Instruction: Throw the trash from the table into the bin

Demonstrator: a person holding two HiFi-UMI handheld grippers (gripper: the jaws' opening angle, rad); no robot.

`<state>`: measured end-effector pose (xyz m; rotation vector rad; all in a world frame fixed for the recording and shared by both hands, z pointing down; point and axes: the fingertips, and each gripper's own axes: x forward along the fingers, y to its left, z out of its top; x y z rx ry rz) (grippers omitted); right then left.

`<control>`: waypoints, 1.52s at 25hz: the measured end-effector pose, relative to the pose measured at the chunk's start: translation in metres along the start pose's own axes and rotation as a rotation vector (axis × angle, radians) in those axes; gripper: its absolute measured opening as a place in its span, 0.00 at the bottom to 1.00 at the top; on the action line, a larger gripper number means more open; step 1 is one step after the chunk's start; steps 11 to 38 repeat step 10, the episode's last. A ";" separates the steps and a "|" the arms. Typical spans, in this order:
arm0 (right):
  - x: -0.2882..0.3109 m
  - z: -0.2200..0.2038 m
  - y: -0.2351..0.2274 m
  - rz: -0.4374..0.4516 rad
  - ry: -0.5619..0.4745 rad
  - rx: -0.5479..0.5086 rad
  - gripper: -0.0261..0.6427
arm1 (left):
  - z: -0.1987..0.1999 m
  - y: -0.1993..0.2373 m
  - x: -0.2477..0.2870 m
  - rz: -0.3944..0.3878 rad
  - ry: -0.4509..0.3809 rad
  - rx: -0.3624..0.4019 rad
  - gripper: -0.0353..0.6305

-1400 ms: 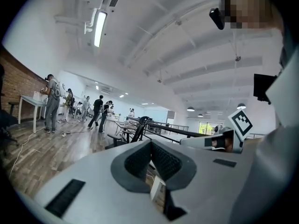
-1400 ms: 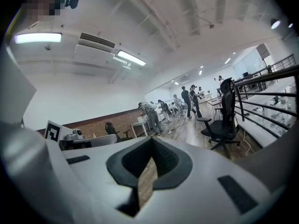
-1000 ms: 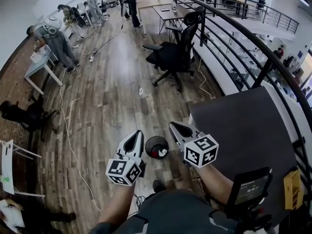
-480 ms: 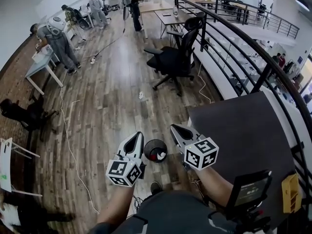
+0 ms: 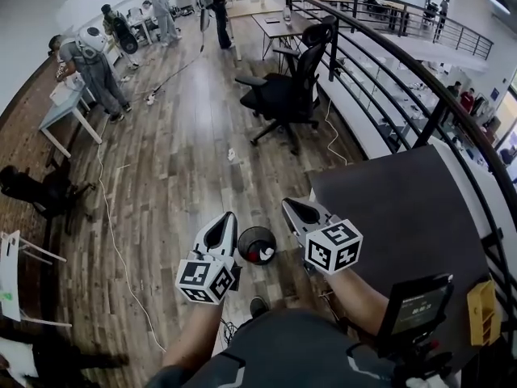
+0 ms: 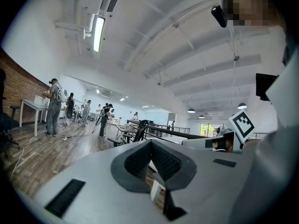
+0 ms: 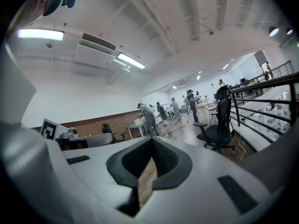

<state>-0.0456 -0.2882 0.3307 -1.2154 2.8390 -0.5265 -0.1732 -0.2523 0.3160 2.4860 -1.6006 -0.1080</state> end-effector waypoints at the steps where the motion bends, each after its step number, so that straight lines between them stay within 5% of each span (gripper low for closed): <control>1: 0.000 0.000 -0.001 0.000 -0.001 0.000 0.05 | 0.000 -0.001 0.001 -0.001 -0.002 0.002 0.06; 38: 0.003 0.004 -0.001 -0.004 0.000 0.014 0.05 | 0.004 0.003 0.005 0.004 -0.002 0.004 0.06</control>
